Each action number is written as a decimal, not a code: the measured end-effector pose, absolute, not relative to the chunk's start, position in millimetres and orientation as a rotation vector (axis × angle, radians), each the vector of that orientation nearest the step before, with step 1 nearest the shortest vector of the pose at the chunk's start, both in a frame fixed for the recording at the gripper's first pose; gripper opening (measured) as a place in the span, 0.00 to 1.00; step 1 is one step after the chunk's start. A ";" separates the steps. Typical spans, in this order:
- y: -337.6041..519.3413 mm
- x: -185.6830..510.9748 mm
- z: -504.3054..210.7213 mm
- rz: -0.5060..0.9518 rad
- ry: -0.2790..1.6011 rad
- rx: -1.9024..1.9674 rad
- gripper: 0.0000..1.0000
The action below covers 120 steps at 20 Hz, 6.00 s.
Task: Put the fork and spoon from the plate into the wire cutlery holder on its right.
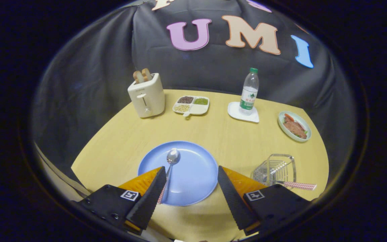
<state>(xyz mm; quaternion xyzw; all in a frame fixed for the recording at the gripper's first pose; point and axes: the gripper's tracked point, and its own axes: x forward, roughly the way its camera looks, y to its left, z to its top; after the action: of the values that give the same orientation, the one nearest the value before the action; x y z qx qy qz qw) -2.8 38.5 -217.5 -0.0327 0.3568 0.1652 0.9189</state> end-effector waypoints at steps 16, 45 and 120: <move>86.7 -32.6 -304.4 0.357 0.932 -0.211 0.91; 31.6 -5.6 -249.5 0.372 1.045 -0.281 0.11; -83.2 39.6 -66.3 0.062 0.216 0.036 0.98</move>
<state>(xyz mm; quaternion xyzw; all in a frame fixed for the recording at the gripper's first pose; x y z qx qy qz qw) 39.6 -83.2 -66.3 0.0180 0.1080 0.0309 0.9935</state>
